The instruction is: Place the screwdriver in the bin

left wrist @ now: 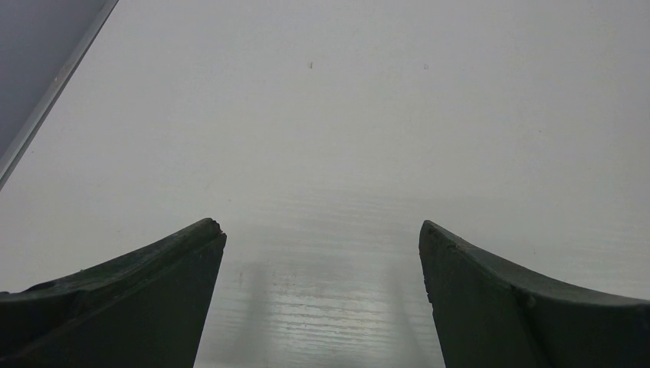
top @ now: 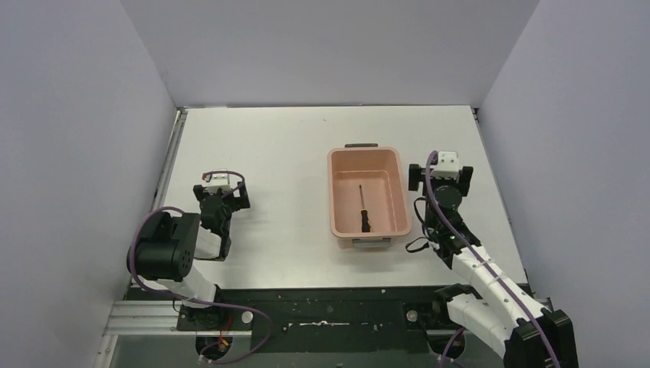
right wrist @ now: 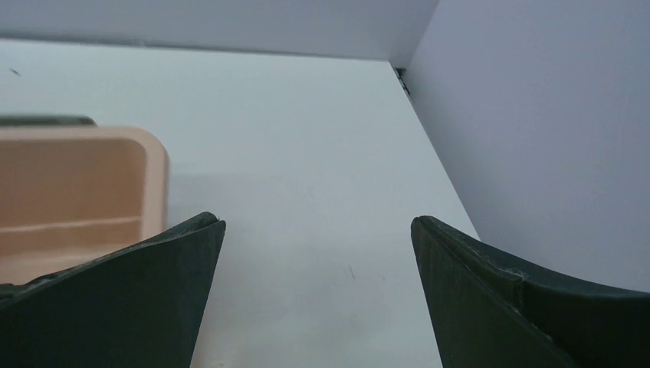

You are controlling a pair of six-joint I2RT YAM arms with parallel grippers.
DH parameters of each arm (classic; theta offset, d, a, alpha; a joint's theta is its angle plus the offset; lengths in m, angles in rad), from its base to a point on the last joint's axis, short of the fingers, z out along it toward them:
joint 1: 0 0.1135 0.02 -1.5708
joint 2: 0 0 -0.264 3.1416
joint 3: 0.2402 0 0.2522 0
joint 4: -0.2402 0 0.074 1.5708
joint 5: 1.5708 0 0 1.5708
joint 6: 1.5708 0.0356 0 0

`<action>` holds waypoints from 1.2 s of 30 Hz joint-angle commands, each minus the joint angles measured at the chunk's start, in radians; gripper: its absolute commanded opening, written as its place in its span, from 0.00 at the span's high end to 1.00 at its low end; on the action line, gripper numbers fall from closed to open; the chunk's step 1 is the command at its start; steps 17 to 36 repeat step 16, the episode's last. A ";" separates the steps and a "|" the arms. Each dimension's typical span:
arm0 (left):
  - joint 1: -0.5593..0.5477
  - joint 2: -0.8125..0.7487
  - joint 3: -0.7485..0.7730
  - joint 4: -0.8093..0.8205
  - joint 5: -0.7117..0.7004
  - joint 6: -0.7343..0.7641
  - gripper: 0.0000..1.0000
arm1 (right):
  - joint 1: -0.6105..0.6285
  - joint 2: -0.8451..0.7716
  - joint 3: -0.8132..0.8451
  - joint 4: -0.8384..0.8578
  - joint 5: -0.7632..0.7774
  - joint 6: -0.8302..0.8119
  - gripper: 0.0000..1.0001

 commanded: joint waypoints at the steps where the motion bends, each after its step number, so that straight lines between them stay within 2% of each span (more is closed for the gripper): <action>1: 0.003 -0.005 0.009 0.033 -0.001 0.007 0.03 | -0.070 0.043 -0.152 0.313 0.084 -0.080 0.00; 9: 0.003 -0.005 0.009 0.032 -0.001 0.008 0.03 | -0.242 0.187 -0.363 0.503 -0.009 0.082 0.00; 16: 0.003 -0.004 0.009 0.033 -0.001 0.008 0.03 | -0.257 0.250 -0.418 0.618 -0.037 0.121 0.00; 36: 0.003 -0.004 0.009 0.033 -0.001 0.008 0.03 | -0.257 0.250 -0.418 0.618 -0.037 0.121 0.00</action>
